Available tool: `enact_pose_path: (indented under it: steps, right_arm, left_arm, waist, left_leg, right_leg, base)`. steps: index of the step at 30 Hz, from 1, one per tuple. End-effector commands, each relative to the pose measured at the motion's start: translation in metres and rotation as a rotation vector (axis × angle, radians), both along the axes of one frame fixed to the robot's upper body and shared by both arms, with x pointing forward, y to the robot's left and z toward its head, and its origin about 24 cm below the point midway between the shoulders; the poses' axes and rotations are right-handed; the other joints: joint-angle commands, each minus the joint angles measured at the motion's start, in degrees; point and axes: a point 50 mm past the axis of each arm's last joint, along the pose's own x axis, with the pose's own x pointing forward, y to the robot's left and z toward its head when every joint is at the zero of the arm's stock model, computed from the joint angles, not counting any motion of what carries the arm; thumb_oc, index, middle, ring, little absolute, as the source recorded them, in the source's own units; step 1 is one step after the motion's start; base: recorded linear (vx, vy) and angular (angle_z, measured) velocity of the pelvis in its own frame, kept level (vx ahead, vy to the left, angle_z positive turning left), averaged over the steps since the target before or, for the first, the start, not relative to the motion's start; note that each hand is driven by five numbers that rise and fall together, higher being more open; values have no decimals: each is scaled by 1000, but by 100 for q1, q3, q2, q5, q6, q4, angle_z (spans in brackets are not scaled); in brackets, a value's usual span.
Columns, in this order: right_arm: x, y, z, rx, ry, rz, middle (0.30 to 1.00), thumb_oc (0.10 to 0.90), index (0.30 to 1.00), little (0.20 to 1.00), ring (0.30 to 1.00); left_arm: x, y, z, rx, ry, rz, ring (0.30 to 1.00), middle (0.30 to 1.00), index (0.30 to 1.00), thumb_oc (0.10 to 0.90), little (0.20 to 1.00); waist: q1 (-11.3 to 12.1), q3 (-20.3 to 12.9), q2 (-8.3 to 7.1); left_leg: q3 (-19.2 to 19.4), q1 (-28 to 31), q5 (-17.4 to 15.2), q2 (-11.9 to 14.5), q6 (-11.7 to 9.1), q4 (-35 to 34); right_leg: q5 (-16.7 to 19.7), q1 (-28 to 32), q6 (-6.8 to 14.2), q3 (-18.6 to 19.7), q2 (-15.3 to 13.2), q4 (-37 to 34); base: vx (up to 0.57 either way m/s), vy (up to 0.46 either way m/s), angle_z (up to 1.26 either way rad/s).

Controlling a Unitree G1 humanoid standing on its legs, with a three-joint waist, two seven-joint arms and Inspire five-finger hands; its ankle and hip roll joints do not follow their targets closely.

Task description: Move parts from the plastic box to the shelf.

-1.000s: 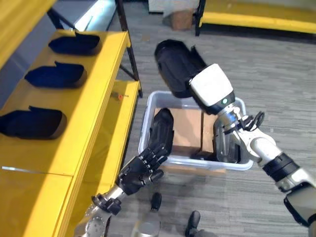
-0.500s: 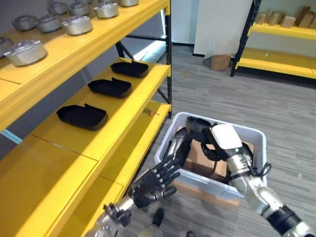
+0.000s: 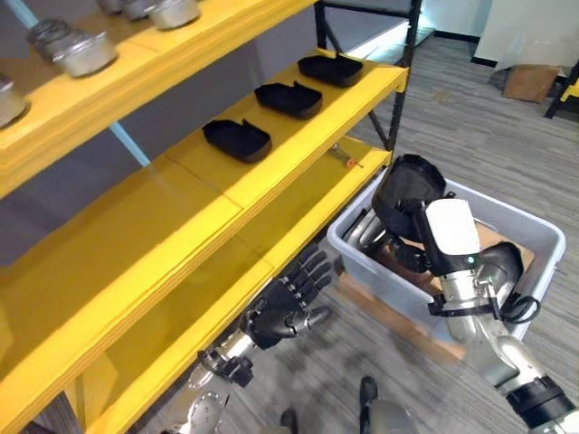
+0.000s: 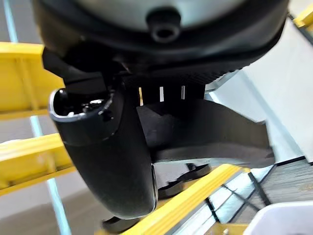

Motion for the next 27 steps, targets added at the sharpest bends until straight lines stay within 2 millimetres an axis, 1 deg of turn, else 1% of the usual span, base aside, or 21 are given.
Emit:
enact_pose_path:
  steps: [1,2,3,4,5,6,7,8,9,10,12,13,14,15,18,20,22,23,25,26,27]
  right_arm:
    - [-1,30,60,50,-319,205,300,400,300,300,300]
    - [-3,32,59,53,-316,210,300,400,300,300,300]
    - [-3,32,59,53,-315,210,300,400,300,300,300]
    - [-1,34,57,58,-310,206,300,400,300,300,300]
    - [-1,38,55,57,-305,199,300,400,300,300,300]
    - [1,40,54,57,-299,187,300,400,300,300,300]
    - [1,38,54,60,-298,174,300,400,300,300,300]
    - [1,37,54,60,-297,170,300,400,300,300,300]
    - [0,37,54,57,-297,167,300,400,300,300,300]
    - [-1,38,54,54,-298,169,300,400,300,300,300]
    - [0,40,55,47,-297,184,300,400,300,300,300]
    - [1,42,56,46,-299,200,300,400,300,300,300]
    - [3,44,58,33,-300,218,300,400,300,300,300]
    - [7,47,59,27,-305,229,300,400,300,300,300]
    - [13,53,60,27,-317,255,300,400,300,300,300]
    - [12,53,62,22,-325,288,300,400,300,300,300]
    - [10,58,64,8,-320,322,300,400,300,300,300]
    - [10,61,65,3,-318,337,300,400,300,300,300]
    - [12,69,65,-12,-312,368,300,400,300,300,300]
    - [12,69,65,-12,-313,368,300,400,300,300,300]
    - [13,70,64,-23,-308,368,300,400,300,300,300]
  left_arm:
    - [1,22,37,7,-214,56,1000,1000,1000,900,1000]
    - [1,27,39,21,-218,72,1000,1000,1000,900,1000]
    - [1,29,39,33,-221,78,1000,1000,1000,900,1000]
    - [1,33,40,51,-227,91,1000,1000,1000,900,1000]
    - [0,36,41,43,-227,93,1000,1000,1000,900,1000]
    - [0,37,41,51,-229,90,1000,1000,1000,900,1000]
    - [1,35,41,46,-223,78,1000,1000,1000,900,1000]
    - [2,35,41,43,-221,75,1000,1000,1000,900,1000]
    - [4,33,43,37,-222,73,1000,1000,1000,900,1000]
    - [6,30,45,31,-223,70,1000,1000,1000,900,1000]
    - [9,23,47,13,-231,59,1000,1000,1000,900,1000]
    - [11,20,48,9,-241,52,1000,1000,1000,900,1000]
    - [13,15,50,5,-252,35,1000,1000,1000,900,1000]
    - [16,10,52,7,-266,17,1000,1000,1000,900,1000]
    - [21,2,57,5,-289,-19,1000,1000,1000,900,1000]
    - [24,-2,60,13,-296,-21,1000,1000,1000,900,1000]
    - [26,-6,61,9,-288,-17,1000,1000,1000,900,1000]
    - [26,-7,60,3,-281,-14,1000,1000,1000,900,1000]
    - [24,-10,57,6,-268,-22,1000,1000,1000,900,1000]
    - [24,-10,57,6,-268,-22,1000,1000,1000,900,1000]
    - [23,-11,56,4,-265,-29,1000,1000,1000,900,1000]
  waist:
    - [246,-537,-177]
    - [375,-554,-204]
    - [436,-557,-219]
    - [563,-555,-250]
    - [691,-560,-274]
    - [702,-568,-299]
    - [666,-572,-325]
    - [647,-583,-341]
    - [594,-592,-373]
    - [542,-589,-396]
    - [440,-575,-457]
    - [376,-562,-482]
    - [316,-518,-479]
    - [237,-447,-469]
    - [108,-305,-466]
    - [67,-294,-499]
    - [55,-315,-525]
    - [57,-324,-534]
    - [84,-355,-535]
    - [80,-353,-535]
    - [99,-359,-534]
  left_leg:
    - [-120,-172,283,18,113,-227]
    - [-104,-193,244,-98,183,-257]
    - [-108,-201,220,-161,234,-250]
    - [-79,-213,190,-236,320,-220]
    - [-93,-245,169,-290,409,-176]
    - [-255,-261,173,-350,514,-184]
    - [-391,-273,191,-403,550,-204]
    - [-456,-289,200,-427,561,-209]
    - [-594,-310,207,-490,565,-209]
    - [-691,-313,207,-537,554,-207]
    - [-807,-316,196,-644,531,-214]
    - [-835,-313,190,-692,520,-234]
    - [-859,-299,182,-721,515,-243]
    - [-912,-284,166,-749,517,-246]
    - [-1042,-208,100,-782,560,-217]
    - [-1126,-197,48,-849,592,-145]
    - [-1108,-227,-28,-879,602,1]
    - [-1072,-242,-75,-873,599,96]
    - [-989,-318,-224,-862,572,413]
    - [-991,-322,-230,-863,572,424]
    - [-965,-374,-302,-867,564,596]
  right_leg:
    - [-263,1035,542,-105,-441,-488]
    - [-136,1081,658,-272,-611,-594]
    - [-86,1087,670,-339,-683,-584]
    - [-57,1103,656,-499,-799,-472]
    - [-63,1062,628,-603,-913,-155]
    - [-194,973,569,-409,-744,180]
    - [-363,961,526,-251,-483,204]
    - [-437,955,504,-178,-344,185]
    - [-529,932,445,16,-86,121]
    - [-540,917,392,186,97,16]
    - [-330,869,346,573,359,-430]
    - [-133,820,352,781,455,-718]
    - [140,717,391,1021,536,-950]
    - [378,518,425,1295,610,-1077]
    - [640,138,484,1635,723,-1009]
    - [642,159,444,1681,773,-1039]
    - [579,204,410,1620,779,-1006]
    - [523,238,377,1582,771,-972]
    - [295,334,277,1416,740,-831]
    - [292,334,277,1413,739,-828]
    - [187,417,221,1347,729,-781]
  base:
    - [-227,562,39]
    - [-170,393,38]
    - [-181,429,67]
    - [-131,379,74]
    - [-88,385,84]
    - [-17,253,57]
    - [32,111,66]
    - [51,27,63]
    - [58,16,74]
    - [74,13,71]
    - [94,3,62]
    - [115,-1,73]
    - [117,-17,55]
    - [98,-29,52]
    - [155,-84,46]
    - [212,-133,24]
    - [237,-147,55]
    - [300,-165,49]
    - [258,-133,32]
    - [212,-105,14]
    - [165,-81,11]
